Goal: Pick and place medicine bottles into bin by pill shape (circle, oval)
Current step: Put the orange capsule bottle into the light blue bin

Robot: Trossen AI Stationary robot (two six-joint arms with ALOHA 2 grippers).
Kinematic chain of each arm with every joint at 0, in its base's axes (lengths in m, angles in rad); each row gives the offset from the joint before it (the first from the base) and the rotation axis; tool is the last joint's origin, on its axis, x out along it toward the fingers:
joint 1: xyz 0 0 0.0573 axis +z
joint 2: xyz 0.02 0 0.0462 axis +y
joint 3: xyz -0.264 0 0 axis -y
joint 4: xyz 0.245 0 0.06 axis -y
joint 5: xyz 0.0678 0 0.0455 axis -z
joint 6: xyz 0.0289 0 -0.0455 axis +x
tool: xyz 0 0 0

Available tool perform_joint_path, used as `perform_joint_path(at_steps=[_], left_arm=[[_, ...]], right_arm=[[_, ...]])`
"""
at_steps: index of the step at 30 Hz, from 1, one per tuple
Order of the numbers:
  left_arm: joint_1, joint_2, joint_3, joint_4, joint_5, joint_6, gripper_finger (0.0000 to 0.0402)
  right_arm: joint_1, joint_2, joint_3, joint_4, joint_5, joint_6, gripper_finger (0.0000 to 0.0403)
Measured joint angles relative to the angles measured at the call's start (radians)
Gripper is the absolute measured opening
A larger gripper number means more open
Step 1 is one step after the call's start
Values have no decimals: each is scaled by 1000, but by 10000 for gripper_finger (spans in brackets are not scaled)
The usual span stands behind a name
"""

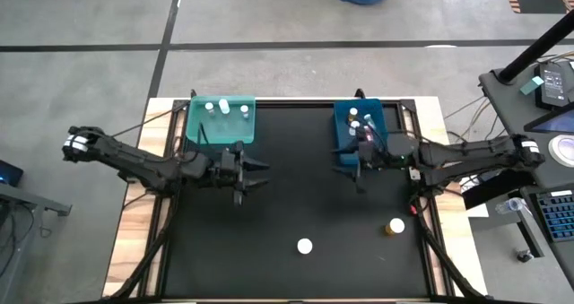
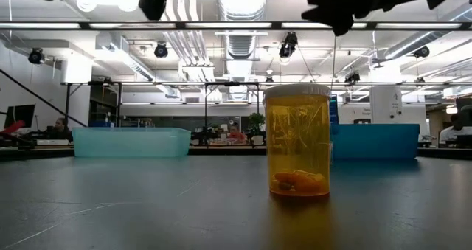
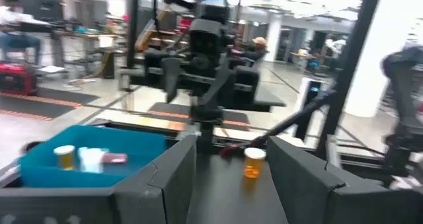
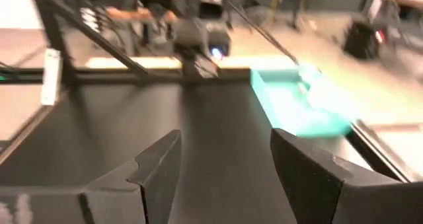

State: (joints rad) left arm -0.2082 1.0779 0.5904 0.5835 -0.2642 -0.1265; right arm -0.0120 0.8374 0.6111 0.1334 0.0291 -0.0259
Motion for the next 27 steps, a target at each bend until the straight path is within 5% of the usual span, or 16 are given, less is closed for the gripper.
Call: perform_joint_path(at_steps=[8, 20, 27], left_arm=[[-109, 145, 197, -185, -72, -20, 171], [-226, 392, 553, -807, -114, -239, 171], [-276, 575, 710, -925, -112, -216, 171]], right_arm=[[126, -16, -143, 312, -1, -123, 223], [271, -55, -165, 318, 21, -168, 223], [296, -57, -164, 318, 61, -170, 223]])
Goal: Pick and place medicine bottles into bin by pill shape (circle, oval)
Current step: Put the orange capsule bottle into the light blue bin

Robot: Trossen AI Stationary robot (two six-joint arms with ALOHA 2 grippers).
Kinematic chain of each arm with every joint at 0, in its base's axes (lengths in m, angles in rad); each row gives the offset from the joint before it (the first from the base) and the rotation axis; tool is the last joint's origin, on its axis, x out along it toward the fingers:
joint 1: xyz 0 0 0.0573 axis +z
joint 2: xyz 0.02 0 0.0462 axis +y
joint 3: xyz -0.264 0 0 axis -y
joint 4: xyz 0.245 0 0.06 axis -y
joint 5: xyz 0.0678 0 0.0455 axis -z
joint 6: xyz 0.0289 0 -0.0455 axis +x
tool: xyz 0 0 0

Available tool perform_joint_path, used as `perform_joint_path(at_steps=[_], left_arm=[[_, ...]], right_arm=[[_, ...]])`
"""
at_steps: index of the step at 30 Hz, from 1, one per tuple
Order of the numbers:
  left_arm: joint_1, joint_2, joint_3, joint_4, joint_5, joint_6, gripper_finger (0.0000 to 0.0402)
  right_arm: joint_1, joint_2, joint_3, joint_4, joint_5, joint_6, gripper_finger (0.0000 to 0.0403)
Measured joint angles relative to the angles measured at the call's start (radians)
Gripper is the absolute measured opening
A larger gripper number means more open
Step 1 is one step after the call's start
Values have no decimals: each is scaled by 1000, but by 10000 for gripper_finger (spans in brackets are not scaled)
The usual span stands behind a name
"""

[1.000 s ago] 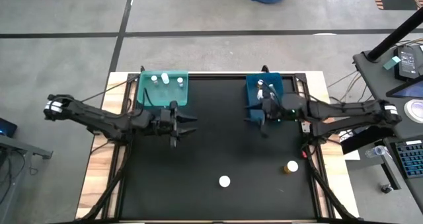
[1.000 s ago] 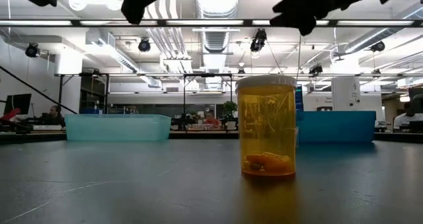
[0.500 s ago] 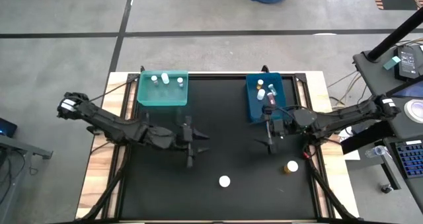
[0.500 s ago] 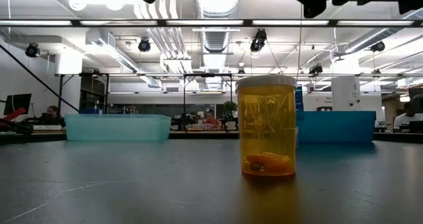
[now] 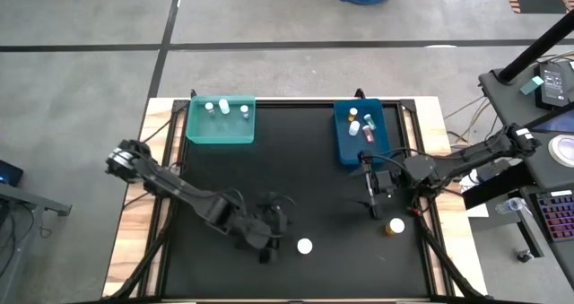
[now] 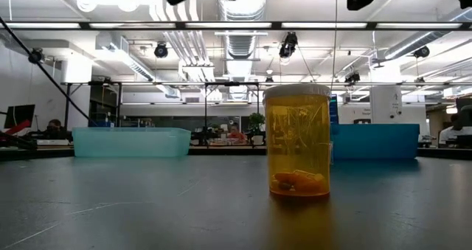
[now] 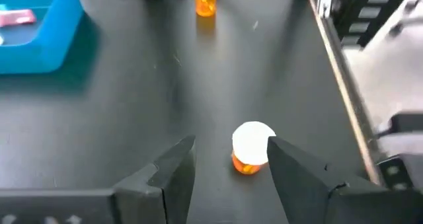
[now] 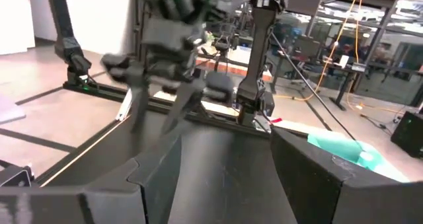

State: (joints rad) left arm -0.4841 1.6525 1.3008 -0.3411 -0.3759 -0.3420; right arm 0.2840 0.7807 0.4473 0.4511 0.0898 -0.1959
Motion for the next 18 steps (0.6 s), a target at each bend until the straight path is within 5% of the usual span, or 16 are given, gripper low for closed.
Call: perform_joint_path(at_steps=[10, 18], left_arm=[[-10, 198, 120, -2, 40, 85, 186], [-9, 271, 154, 11, 56, 87, 293]], right_arm=[[0, 6, -1, -8, 1, -2, 223], [-1, 6, -3, -6, 1, 3, 223]])
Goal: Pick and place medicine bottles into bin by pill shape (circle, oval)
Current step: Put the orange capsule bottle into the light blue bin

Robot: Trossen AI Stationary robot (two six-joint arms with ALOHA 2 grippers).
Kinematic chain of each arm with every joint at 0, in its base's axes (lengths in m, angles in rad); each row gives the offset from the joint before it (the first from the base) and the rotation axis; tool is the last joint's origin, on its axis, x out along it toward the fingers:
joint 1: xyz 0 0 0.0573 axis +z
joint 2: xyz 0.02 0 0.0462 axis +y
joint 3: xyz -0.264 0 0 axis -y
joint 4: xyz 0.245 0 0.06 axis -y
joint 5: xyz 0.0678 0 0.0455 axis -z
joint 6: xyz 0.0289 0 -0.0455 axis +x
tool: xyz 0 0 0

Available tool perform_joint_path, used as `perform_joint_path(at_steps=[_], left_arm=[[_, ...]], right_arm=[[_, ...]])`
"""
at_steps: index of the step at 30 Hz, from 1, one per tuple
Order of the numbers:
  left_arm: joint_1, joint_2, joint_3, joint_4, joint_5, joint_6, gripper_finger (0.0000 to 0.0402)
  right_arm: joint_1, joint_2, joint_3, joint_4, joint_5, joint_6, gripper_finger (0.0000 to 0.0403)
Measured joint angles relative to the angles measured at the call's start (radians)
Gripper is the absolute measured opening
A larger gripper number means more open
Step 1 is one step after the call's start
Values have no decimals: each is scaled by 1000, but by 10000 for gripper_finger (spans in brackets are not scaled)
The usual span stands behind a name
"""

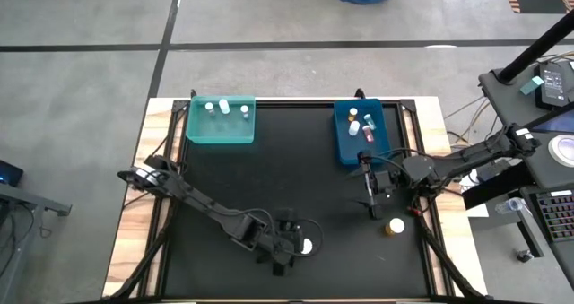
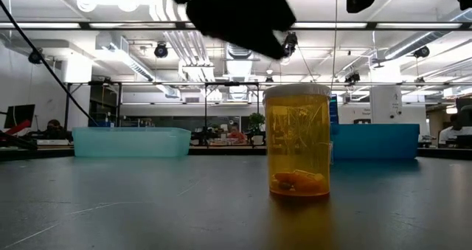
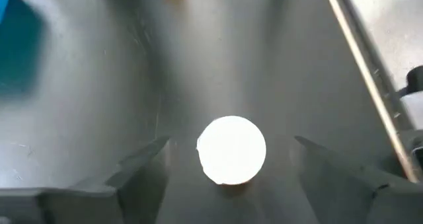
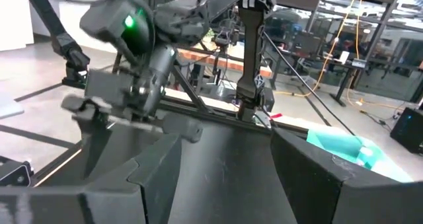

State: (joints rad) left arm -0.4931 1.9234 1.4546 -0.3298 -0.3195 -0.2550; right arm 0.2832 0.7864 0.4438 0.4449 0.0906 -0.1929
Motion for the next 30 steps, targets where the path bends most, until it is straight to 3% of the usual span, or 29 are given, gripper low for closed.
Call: perform_joint_path(at_steps=[5, 11, 18, 24, 30], left_arm=[[6, 43, -5, 29, 31, 28, 336], [25, 49, -11, 42, 32, 29, 340], [38, 50, -90, 178, 81, 4, 340], [44, 50, -148, 287, 85, -11, 318], [48, 50, -155, 296, 104, -28, 273]], right_arm=[[0, 0, 0, 2, 0, 9, 223], [0, 0, 0, 1, 0, 10, 223], [0, 0, 0, 0, 0, 9, 223], [0, 0, -1, -2, 13, 9, 223], [0, 0, -1, -13, 30, 9, 223]])
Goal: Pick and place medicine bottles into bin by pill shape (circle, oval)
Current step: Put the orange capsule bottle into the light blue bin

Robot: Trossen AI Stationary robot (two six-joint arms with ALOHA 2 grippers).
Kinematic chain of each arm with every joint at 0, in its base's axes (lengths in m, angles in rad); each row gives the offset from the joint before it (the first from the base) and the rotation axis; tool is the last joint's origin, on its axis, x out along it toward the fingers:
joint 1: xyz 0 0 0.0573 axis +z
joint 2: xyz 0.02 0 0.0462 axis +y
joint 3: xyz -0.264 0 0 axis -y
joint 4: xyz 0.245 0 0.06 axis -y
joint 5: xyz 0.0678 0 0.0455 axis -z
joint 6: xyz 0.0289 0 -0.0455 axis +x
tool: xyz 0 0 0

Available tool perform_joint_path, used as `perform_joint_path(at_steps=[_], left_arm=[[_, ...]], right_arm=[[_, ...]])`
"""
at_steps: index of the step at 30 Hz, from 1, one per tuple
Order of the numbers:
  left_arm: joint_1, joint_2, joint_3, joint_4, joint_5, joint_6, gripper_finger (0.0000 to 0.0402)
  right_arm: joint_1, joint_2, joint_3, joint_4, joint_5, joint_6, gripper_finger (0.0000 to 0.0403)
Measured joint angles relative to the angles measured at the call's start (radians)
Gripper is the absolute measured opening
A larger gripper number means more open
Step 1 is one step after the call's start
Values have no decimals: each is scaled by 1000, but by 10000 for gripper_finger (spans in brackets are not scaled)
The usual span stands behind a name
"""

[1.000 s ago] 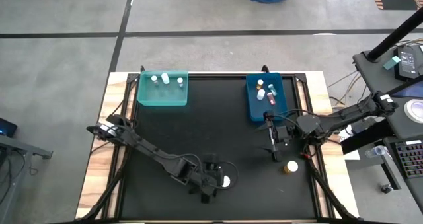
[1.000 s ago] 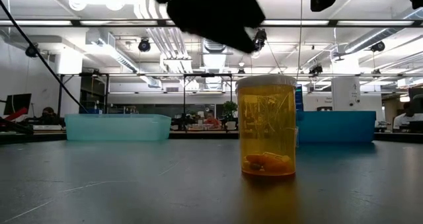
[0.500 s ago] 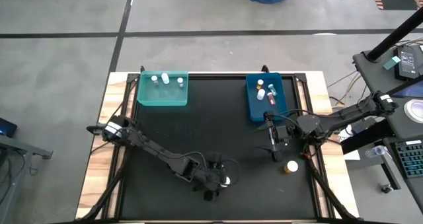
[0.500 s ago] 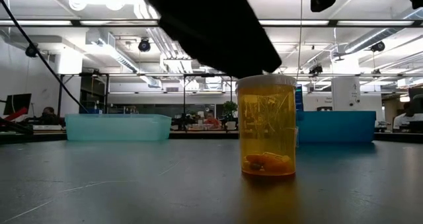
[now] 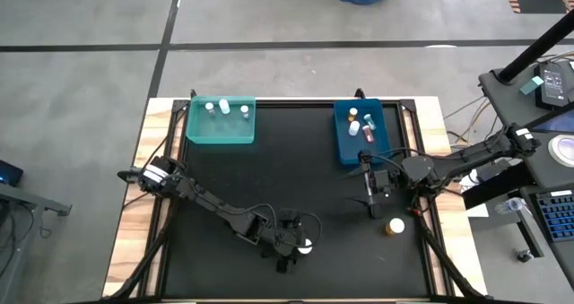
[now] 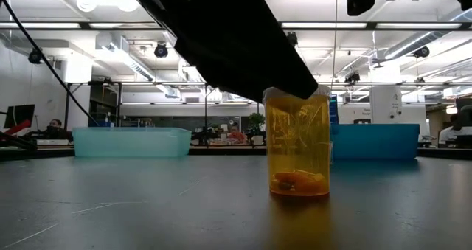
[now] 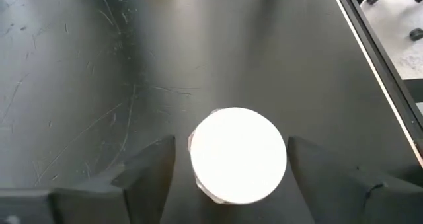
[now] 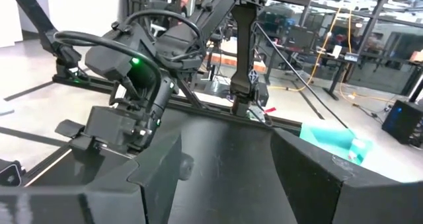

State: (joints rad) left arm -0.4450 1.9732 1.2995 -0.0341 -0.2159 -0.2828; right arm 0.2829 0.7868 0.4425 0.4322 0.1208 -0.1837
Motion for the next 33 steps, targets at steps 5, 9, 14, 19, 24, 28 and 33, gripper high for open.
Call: perform_joint_path(at_steps=[5, 9, 14, 19, 24, 28, 33], left_arm=[[0, 0, 0, 0, 0, -1, 223], [0, 0, 0, 0, 0, -3, 188], [0, -1, 0, -1, -1, 0, 187], [6, -31, -1, -49, -36, 33, 189], [38, -105, -1, -153, -101, 73, 191], [74, -179, -21, -225, -140, 132, 192], [147, -312, -112, -224, -167, 191, 193]], right_arm=[[0, 0, 0, -7, 12, 0, 223], [0, 0, 0, -8, 12, 0, 223], [0, 0, 0, -8, 12, 1, 223], [0, 0, 0, -9, 12, 8, 223], [0, 0, 2, -11, 12, 9, 223], [0, 0, 3, -12, 12, 9, 223], [0, 0, 3, -10, 13, 10, 223]])
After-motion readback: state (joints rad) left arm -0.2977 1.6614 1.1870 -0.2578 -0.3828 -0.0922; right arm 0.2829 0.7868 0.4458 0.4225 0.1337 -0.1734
